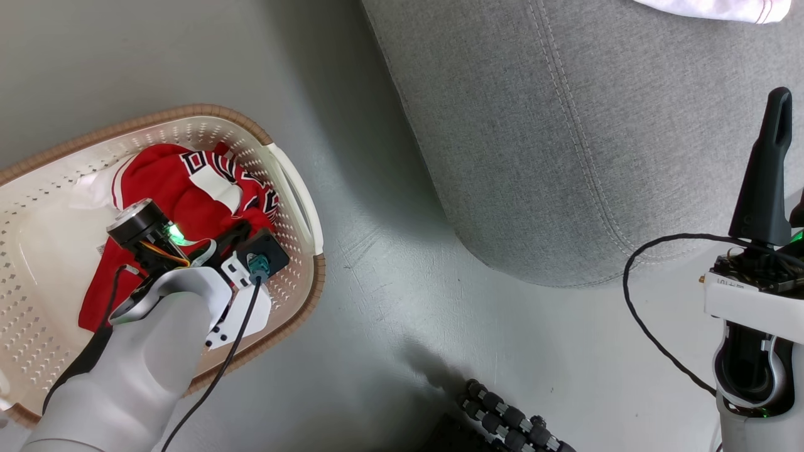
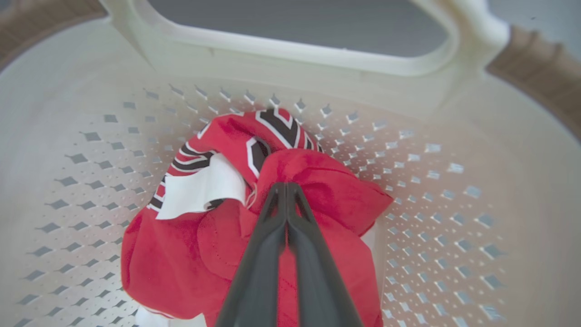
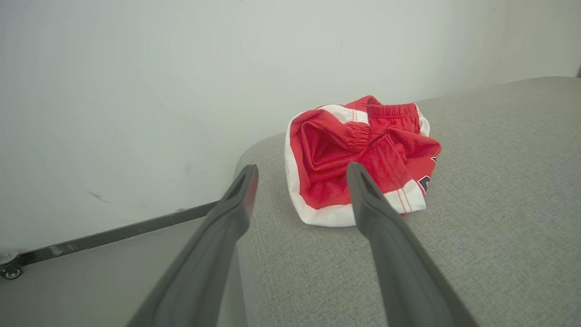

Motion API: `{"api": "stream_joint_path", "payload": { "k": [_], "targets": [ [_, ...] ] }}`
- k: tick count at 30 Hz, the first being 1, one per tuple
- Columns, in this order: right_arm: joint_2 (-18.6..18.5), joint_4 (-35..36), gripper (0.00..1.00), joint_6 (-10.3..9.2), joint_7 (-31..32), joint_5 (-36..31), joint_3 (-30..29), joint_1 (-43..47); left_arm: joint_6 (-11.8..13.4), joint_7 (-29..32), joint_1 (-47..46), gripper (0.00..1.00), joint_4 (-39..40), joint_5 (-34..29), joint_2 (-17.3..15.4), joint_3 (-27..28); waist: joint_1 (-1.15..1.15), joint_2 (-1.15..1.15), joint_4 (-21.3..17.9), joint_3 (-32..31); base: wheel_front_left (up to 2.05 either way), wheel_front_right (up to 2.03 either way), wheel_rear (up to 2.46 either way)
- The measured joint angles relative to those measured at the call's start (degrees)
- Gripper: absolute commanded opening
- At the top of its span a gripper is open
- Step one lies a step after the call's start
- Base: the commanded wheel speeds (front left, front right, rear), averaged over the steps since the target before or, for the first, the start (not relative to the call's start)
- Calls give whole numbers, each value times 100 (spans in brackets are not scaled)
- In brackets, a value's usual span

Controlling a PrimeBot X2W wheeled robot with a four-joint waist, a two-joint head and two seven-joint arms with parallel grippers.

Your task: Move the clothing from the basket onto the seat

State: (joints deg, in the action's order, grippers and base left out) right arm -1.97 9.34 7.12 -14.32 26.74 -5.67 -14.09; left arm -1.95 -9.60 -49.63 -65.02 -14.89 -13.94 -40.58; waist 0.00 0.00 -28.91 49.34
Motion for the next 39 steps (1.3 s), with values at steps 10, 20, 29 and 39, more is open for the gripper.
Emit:
{"api": "stream_joint_path", "payload": {
  "k": [10, 20, 29, 39],
  "targets": [
    [1, 1, 100, 0, -12, 94, 103, -59, 198, -244, -1, 0, 77, 40, -24, 62, 0, 0, 47, 3, 0, 0, 0],
    [0, -4, 100, 0, -14, 110, 223, -403, 509, -410, 5, 0, 341, 219, -177, 218, 0, 0, 216, -68, 0, 0, 0],
    [-1, -89, 100, 0, -15, 92, 202, -517, 650, -456, 97, 0, 714, 220, -127, 211, 0, 0, 420, -205, 0, 0, 0],
    [-5, -235, 100, 0, -33, 40, 109, -595, 651, -481, 341, 0, 1176, 278, -29, 107, 0, 0, 669, -451, 0, 0, 0]
  ]
}}
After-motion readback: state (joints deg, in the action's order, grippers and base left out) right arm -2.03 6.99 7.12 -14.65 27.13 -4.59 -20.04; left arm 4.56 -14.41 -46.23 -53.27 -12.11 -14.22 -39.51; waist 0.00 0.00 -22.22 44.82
